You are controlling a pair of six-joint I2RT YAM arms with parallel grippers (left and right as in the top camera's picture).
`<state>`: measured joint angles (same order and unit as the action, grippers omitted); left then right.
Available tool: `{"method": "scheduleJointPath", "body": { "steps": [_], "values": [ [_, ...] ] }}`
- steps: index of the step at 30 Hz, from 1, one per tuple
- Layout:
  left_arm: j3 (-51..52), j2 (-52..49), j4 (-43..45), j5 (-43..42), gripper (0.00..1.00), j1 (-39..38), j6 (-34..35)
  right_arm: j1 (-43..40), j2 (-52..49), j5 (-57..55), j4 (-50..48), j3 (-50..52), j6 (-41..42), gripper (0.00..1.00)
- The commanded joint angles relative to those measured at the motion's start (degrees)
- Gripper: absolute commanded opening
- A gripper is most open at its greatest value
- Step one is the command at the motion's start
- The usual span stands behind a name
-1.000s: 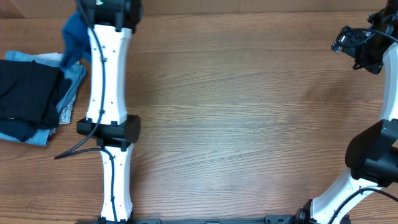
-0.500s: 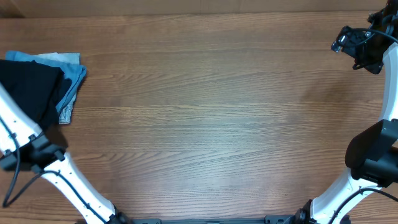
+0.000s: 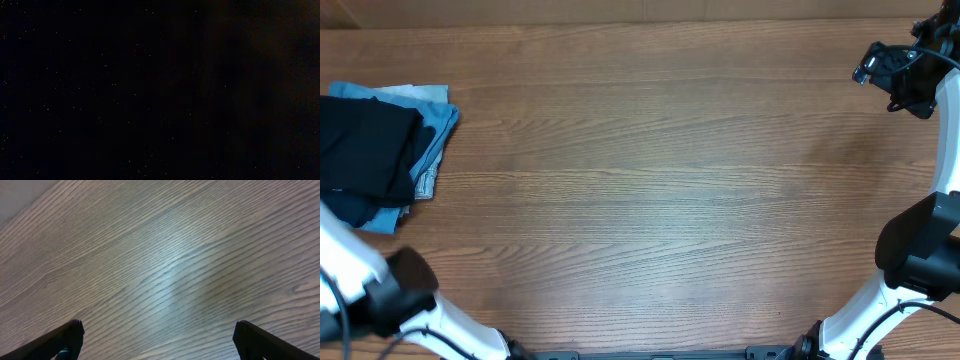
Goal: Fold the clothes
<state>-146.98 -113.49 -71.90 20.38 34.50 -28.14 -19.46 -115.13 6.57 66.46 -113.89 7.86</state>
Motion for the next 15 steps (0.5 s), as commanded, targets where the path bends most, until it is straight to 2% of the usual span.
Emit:
{"method": "scheduleJointPath", "body": {
  "steps": [1,2,4,5,8,11,15],
  "values": [
    [7.3,-2.3,7.0,8.0,0.04,0.0,-3.9,-0.1,0.4,-0.5,-0.3,-0.8,0.1,1.00],
    [8.9,-3.0,9.1,9.0,0.04,0.0,-4.2,-0.1,0.4,-0.5,-0.3,-0.8,0.1,1.00],
    [14.7,-3.9,19.4,12.0,0.04,0.0,-7.1,-0.1,0.4,-0.5,-0.3,-0.8,0.1,1.00],
    [15.9,-3.9,24.8,13.9,0.04,0.0,-10.2,-0.1,0.4,-0.5,-0.3,-0.8,0.1,1.00],
    [16.0,-3.8,33.4,13.6,0.04,0.0,-16.5,-0.1,0.4,-0.5,-0.3,-0.8,0.1,1.00],
    [17.0,-3.8,31.0,12.9,0.04,0.0,-15.1,-0.1,0.4,-0.5,-0.3,-0.8,0.1,1.00],
    [24.7,-3.8,32.3,14.0,0.04,0.0,-15.1,-0.1,0.4,-0.5,-0.3,-0.8,0.1,1.00]
  ]
}}
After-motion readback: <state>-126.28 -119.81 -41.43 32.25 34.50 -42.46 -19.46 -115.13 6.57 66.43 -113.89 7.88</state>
